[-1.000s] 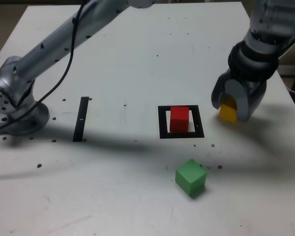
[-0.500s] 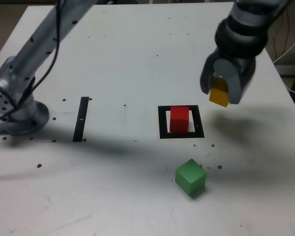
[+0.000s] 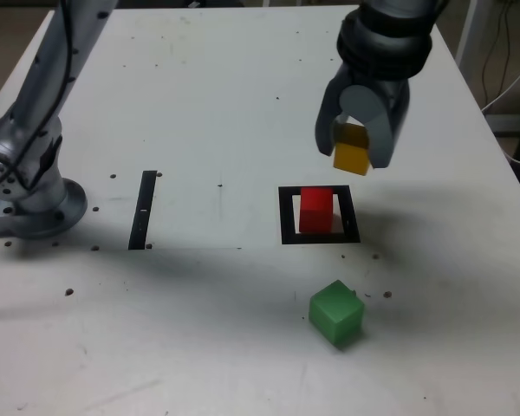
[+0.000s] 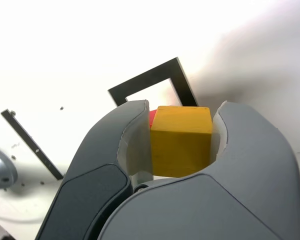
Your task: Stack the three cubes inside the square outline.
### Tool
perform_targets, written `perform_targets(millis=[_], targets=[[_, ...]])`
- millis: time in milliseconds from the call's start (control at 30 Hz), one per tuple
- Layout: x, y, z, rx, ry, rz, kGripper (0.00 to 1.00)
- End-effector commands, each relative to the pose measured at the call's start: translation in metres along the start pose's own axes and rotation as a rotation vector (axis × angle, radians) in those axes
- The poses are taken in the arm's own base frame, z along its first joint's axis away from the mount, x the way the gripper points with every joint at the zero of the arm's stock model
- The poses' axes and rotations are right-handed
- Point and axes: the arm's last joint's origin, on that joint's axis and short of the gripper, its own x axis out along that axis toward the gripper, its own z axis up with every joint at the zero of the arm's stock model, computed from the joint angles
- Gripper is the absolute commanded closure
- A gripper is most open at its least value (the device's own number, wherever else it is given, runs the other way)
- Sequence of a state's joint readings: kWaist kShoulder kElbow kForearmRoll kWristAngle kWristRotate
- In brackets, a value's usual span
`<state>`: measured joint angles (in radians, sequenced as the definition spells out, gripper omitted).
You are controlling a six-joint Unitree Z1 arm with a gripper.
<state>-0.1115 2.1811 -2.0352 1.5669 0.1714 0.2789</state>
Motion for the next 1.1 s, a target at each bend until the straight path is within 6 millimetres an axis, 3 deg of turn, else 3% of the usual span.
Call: perform_targets(millis=[0,600,1067], targets=[[-0.005,-0.001,-0.007,-0.025,-0.004,-0.006,0.64],[0.013,-0.011,-0.018,-0.226,0.025,-0.082,0.64],[0.025,-0.016,-0.025,-0.25,0.028,-0.106,0.64]])
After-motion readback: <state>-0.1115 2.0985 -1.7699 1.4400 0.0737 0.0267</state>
